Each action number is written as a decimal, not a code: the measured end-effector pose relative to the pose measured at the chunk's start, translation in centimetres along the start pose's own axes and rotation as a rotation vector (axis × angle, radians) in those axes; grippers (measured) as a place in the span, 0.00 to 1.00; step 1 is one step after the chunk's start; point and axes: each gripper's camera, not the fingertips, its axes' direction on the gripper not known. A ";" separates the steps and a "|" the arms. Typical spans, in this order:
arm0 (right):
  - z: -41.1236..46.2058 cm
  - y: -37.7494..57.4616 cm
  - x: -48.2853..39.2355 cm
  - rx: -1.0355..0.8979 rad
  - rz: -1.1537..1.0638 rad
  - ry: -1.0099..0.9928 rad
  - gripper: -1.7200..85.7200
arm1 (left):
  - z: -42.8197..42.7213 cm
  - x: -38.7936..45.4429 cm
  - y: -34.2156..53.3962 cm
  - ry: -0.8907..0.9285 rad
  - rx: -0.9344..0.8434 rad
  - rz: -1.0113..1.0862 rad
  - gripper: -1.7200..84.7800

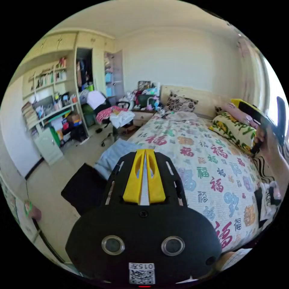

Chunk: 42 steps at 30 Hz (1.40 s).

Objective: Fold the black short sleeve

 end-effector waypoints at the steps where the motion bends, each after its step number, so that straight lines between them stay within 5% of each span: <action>1: 2.1 -0.7 -0.7 -0.055 0.016 -0.050 0.01 | 0.5 -3.9 0.4 -0.013 -0.065 -0.049 0.01; 8: 22.2 -3.6 -9.0 -0.410 -0.001 -0.192 0.01 | 4.9 -23.4 6.5 -0.140 -0.543 -0.256 0.02; 15: 32.6 -4.2 -10.5 -0.535 -0.010 -0.310 0.01 | 9.4 -28.8 10.4 -0.073 -0.756 -0.179 0.08; 20: 38.6 -3.0 -7.6 -0.681 0.125 -0.585 0.01 | 9.4 -33.8 10.3 -0.021 -0.700 -0.247 0.03; 24: 42.2 -1.4 -4.0 -0.779 0.265 -0.612 0.04 | 6.3 -37.8 8.9 0.107 -0.547 -0.382 0.02; 29: 44.4 0.2 0.9 -0.798 0.504 -0.795 0.12 | 2.5 -40.3 4.5 0.414 -0.333 -0.382 0.01; 34: 43.5 1.0 7.4 -0.495 0.895 -1.214 0.04 | 2.5 -38.7 1.0 0.621 -0.289 -0.305 0.01; 42: 28.9 -4.3 26.6 -0.126 0.765 -0.938 0.02 | 4.5 -28.8 -6.1 1.118 -0.119 -0.145 0.01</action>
